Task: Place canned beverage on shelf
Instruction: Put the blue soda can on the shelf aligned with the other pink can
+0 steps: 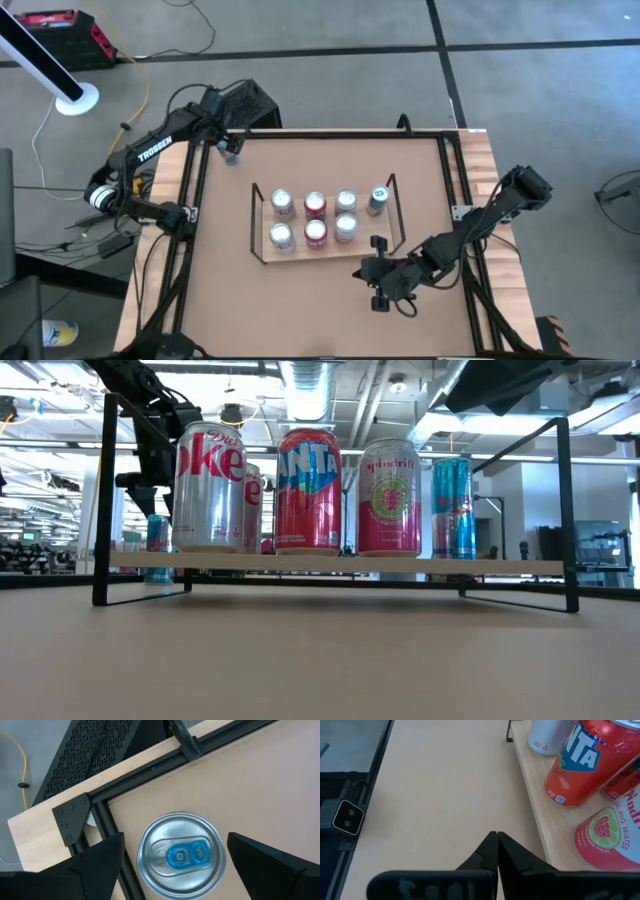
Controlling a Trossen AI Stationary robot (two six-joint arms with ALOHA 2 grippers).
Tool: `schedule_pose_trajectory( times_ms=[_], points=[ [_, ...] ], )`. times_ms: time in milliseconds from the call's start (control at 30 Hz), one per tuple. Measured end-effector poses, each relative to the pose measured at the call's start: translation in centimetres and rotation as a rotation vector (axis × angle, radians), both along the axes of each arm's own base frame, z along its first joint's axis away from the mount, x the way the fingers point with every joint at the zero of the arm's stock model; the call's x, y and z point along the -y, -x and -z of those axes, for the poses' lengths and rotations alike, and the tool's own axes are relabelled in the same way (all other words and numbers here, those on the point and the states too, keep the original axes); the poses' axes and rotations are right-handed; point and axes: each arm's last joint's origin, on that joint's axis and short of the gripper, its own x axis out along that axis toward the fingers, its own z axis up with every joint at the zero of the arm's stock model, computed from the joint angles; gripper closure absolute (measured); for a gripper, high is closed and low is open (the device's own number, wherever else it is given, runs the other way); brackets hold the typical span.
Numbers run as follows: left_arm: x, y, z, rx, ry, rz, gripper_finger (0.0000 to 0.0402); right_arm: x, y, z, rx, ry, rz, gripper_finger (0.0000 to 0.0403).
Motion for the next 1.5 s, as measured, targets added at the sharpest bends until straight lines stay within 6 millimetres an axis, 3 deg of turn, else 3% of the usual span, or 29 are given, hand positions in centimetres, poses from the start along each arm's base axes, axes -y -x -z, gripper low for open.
schedule_pose_trajectory(
  times_ms=[233,567,800,933,1067,1367,1500],
  points=[
    [0.0,-0.1,0.0,0.013,0.012,0.022,0.0084,0.0,0.0,0.0,0.000,0.001,-0.001,0.0376],
    [0.2,0.0,0.0,0.000,0.021,0.033,0.0181,0.0,0.0,0.0,0.000,0.001,-0.001,0.0376],
    [1.7,-0.1,-0.9,-0.034,0.015,0.092,0.0182,0.0,0.0,0.0,0.000,0.001,-0.001,0.0376],
    [3.3,-0.3,-4.3,0.045,-0.088,0.124,0.0182,0.0,0.0,0.0,0.001,0.000,-0.001,0.0376],
    [6.1,-0.5,-7.6,0.189,-0.129,0.207,0.0182,0.0,0.0,0.0,0.001,0.000,-0.001,0.0376],
    [13.6,-0.5,-16.3,0.686,-0.372,0.508,0.0182,0.0,0.0,0.0,0.000,0.001,-0.001,0.0376],
    [16.3,-0.6,-18.6,0.920,-0.418,0.683,0.0182,-0.1,0.1,0.0,0.002,0.013,0.002,0.0376]
  ],
)
